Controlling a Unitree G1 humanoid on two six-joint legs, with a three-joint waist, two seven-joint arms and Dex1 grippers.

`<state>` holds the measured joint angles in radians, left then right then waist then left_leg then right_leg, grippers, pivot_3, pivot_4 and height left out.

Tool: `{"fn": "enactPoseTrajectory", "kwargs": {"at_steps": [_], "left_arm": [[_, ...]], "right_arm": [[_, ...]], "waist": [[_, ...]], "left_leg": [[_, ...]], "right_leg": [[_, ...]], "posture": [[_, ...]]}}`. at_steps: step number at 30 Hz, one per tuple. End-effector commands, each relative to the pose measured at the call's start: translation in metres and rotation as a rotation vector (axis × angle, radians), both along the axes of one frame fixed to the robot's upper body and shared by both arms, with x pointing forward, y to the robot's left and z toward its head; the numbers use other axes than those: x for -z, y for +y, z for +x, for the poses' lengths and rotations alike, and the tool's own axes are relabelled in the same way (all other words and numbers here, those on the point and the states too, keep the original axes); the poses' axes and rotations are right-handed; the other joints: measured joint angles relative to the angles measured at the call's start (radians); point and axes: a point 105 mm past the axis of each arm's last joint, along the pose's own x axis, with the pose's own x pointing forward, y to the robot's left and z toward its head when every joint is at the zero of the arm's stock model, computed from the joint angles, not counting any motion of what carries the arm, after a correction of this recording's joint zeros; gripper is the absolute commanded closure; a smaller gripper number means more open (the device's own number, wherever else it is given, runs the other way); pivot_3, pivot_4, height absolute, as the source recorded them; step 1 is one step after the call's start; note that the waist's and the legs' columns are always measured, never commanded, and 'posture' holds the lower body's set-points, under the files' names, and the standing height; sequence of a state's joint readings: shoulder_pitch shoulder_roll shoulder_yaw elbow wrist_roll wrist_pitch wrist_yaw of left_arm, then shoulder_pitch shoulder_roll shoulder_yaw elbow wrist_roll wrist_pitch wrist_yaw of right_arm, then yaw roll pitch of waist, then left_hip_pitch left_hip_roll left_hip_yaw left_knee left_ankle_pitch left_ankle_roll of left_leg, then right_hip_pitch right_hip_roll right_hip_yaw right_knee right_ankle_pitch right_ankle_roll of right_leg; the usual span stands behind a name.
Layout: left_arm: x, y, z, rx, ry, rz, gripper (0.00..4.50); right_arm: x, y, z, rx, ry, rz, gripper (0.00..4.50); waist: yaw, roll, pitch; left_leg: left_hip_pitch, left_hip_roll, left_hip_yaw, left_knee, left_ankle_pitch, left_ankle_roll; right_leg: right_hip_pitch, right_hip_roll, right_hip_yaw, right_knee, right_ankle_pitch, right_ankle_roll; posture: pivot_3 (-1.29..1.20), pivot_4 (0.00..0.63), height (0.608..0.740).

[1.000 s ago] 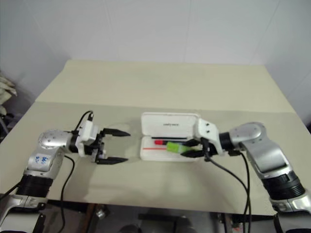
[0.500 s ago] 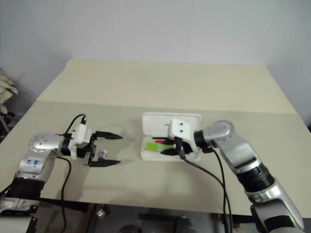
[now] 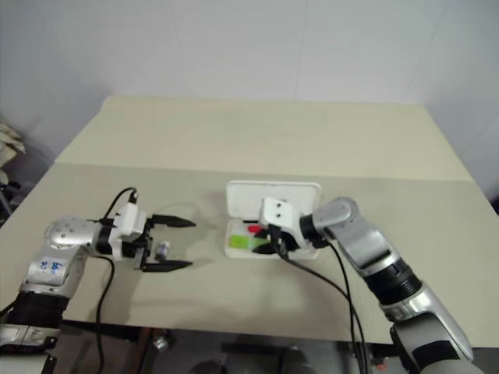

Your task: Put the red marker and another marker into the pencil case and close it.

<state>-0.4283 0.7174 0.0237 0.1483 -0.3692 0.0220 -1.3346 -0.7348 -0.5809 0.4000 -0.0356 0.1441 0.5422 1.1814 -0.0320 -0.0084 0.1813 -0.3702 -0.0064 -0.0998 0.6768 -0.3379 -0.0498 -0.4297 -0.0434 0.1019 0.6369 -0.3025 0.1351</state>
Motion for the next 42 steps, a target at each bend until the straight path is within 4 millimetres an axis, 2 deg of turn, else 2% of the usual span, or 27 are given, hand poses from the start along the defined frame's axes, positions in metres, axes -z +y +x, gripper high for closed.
{"fn": "enactPoseTrajectory", "kwargs": {"at_steps": [1,12,17,22,26,29,33,37,40,42], "left_arm": [[-0.013,0.001,-0.002,0.001,-0.047,-0.011,0.00],[-0.013,-0.001,-0.002,-0.004,-0.049,-0.017,0.00],[-0.013,-0.001,-0.002,-0.006,-0.050,-0.019,0.00],[-0.013,-0.001,-0.002,-0.006,-0.051,-0.021,0.00],[-0.013,0.000,-0.001,-0.009,-0.051,-0.021,0.00],[-0.014,0.003,0.000,-0.038,-0.054,-0.030,0.00],[-0.017,0.007,0.002,-0.145,-0.066,-0.088,0.00],[-0.017,0.016,0.002,-0.291,-0.084,-0.142,0.00],[-0.015,0.023,0.000,-0.444,-0.107,-0.179,0.00],[-0.013,0.024,-0.003,-0.555,-0.119,-0.205,0.00]], "right_arm": [[-0.007,0.008,0.001,-0.033,-0.047,0.001,3.42],[-0.005,0.015,0.004,-0.058,-0.057,-0.012,3.42],[-0.007,0.013,0.011,-0.045,-0.090,-0.024,1.65],[-0.030,0.022,0.015,-0.051,-0.129,0.037,0.04],[-0.049,0.026,0.000,-0.107,-0.112,0.097,0.04],[-0.050,0.019,-0.013,-0.132,-0.087,0.127,0.04],[-0.040,-0.008,-0.029,-0.122,-0.044,0.132,0.04],[-0.038,-0.026,-0.041,-0.097,-0.003,0.166,0.04],[-0.041,-0.044,-0.041,-0.024,-0.006,0.213,0.04],[-0.044,-0.065,-0.037,0.049,-0.023,0.230,0.04]], "waist": [[0.001,0.000,0.000],[0.001,0.000,0.000],[0.001,0.000,0.000],[-0.001,0.000,0.000],[0.001,0.000,0.000],[0.004,0.000,0.000],[0.007,-0.001,0.000],[0.000,-0.001,0.000],[0.002,-0.001,0.000],[0.007,-0.001,0.000]], "left_leg": [[0.000,0.000,0.000,0.000,0.000,0.000],[0.000,0.000,0.000,-0.003,0.000,0.000],[0.000,0.000,0.000,-0.003,0.000,0.000],[0.000,0.000,0.000,-0.003,0.000,-0.001],[0.000,0.000,-0.001,-0.004,0.001,-0.001],[0.000,0.001,-0.003,-0.007,0.001,-0.002],[-0.001,0.001,-0.003,-0.010,0.001,-0.002],[-0.001,0.001,0.000,-0.011,0.000,-0.001],[0.000,0.001,0.001,-0.012,0.000,-0.001],[0.000,0.002,0.000,-0.013,0.000,0.000]], "right_leg": [[0.000,0.000,0.000,0.000,0.000,0.000],[-0.001,0.000,0.000,-0.001,0.000,0.000],[-0.001,0.000,0.000,-0.001,0.000,0.000],[-0.002,0.000,0.000,-0.001,0.000,0.000],[-0.002,0.000,0.000,-0.001,0.000,0.000],[-0.003,-0.001,0.000,-0.001,0.000,0.000],[-0.002,-0.004,-0.006,-0.003,0.000,-0.001],[-0.003,-0.006,-0.006,-0.007,0.000,0.000],[-0.003,-0.004,-0.005,-0.009,0.000,0.000],[-0.003,-0.004,-0.005,-0.009,0.000,0.000]], "posture": [[0.00,0.150,0.740],[0.00,0.150,0.740],[0.00,0.150,0.740],[0.00,0.150,0.740],[0.00,0.150,0.740],[0.00,0.150,0.740],[0.00,0.150,0.740],[0.00,0.150,0.740],[0.00,0.150,0.740],[0.00,0.150,0.740]]}}
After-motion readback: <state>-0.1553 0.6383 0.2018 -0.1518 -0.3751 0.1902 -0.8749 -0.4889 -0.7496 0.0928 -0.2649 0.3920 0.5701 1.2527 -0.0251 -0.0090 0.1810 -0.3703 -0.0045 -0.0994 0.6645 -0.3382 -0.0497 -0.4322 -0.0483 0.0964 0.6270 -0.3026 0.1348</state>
